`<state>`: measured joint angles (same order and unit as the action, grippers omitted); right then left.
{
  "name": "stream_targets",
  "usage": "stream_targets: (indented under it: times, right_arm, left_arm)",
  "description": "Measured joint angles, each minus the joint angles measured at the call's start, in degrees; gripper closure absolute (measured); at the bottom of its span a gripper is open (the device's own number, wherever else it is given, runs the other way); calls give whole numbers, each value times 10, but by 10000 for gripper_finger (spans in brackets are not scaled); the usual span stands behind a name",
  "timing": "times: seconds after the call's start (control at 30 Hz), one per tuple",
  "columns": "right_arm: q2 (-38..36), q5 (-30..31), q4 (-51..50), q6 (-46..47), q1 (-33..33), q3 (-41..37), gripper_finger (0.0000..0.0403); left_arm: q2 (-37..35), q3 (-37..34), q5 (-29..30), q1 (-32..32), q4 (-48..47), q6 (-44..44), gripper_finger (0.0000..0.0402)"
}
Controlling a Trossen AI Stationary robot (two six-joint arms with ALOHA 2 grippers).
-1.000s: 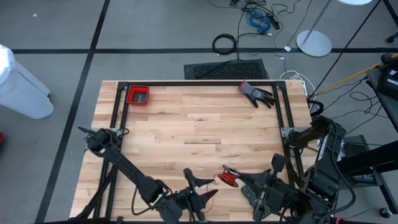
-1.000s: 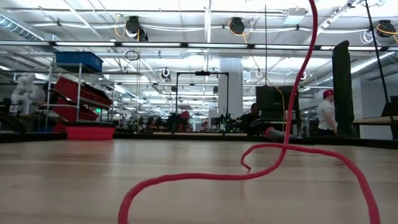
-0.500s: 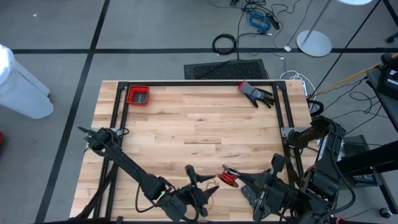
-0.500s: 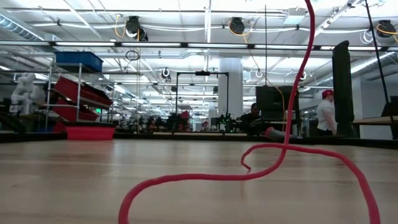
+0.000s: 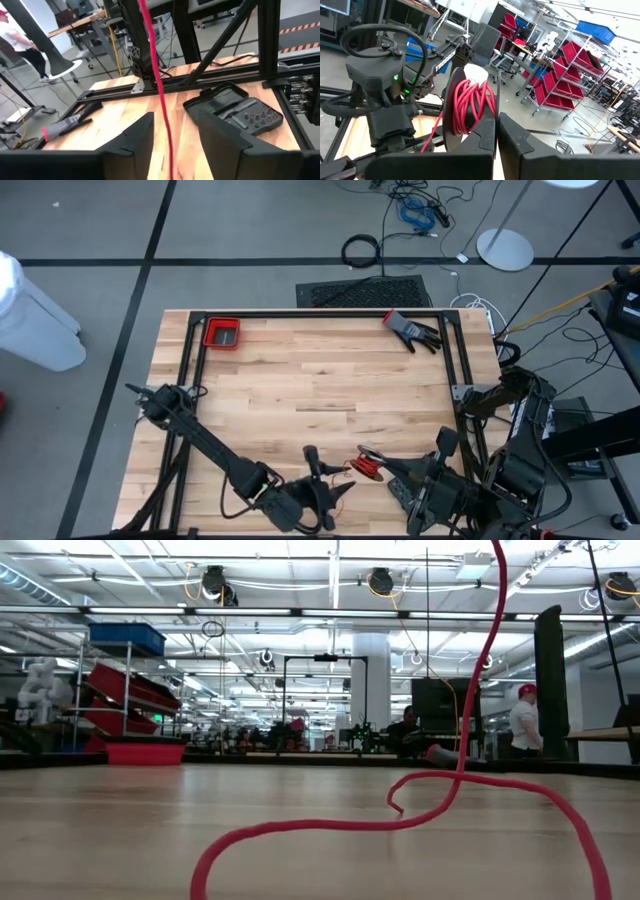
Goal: Coil cords
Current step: Coil the red wire onto the spool
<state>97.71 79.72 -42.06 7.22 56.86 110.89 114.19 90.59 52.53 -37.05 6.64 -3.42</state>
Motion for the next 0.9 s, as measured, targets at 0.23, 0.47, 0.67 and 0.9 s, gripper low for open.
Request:
stream_targets:
  times: [0.23, 0.47, 0.67, 0.9]
  right_arm:
    - [0, 0, 0, 0, 0, 0, 403]
    - [0, 0, 0, 0, 0, 0, 403]
    - [0, 0, 0, 0, 0, 0, 403]
    - [0, 0, 0, 0, 0, 0, 403]
  left_arm:
    - [0, 0, -15, 4, -4, 1, 290]
    - [0, 0, -15, 4, -19, 0, 355]
    - [0, 0, -16, 4, -32, 0, 394]
    - [0, 0, -16, 3, -31, 0, 370]
